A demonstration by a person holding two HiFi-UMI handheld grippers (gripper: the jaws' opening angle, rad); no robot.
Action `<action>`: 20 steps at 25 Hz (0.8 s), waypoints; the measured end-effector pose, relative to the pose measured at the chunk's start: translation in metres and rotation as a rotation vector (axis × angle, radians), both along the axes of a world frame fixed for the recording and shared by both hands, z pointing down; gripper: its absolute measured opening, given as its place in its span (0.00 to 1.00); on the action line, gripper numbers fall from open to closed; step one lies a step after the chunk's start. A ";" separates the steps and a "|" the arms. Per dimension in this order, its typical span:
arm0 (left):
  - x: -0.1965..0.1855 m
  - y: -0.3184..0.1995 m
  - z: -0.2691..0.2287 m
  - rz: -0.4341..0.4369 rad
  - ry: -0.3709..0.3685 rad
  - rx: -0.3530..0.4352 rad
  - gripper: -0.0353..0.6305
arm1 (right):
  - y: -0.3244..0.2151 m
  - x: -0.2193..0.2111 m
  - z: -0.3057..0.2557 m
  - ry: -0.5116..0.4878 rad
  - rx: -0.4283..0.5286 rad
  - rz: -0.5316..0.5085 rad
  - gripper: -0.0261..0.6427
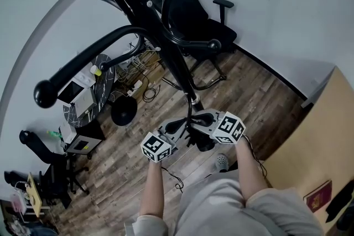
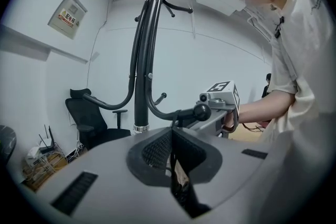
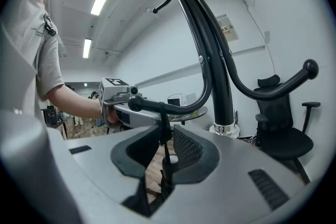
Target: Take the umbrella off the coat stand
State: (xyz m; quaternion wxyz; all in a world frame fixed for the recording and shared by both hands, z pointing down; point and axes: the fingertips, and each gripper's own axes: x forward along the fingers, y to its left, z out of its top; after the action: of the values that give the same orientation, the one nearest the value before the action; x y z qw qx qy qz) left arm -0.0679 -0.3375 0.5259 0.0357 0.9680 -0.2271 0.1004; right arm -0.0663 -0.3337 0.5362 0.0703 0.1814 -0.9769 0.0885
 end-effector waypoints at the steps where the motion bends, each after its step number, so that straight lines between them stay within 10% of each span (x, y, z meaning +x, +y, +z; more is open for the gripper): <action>1: -0.001 -0.001 0.000 -0.009 -0.004 0.004 0.09 | -0.001 -0.001 0.000 0.001 0.003 0.010 0.18; 20: -0.002 -0.010 0.005 -0.228 -0.012 0.058 0.09 | -0.015 0.001 0.001 0.067 0.101 0.328 0.06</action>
State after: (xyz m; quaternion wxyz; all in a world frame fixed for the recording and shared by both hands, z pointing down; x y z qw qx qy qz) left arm -0.0695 -0.3478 0.5305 0.0175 0.9358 -0.3389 0.0950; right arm -0.0649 -0.3487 0.5368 0.0781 0.3442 -0.9346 0.0434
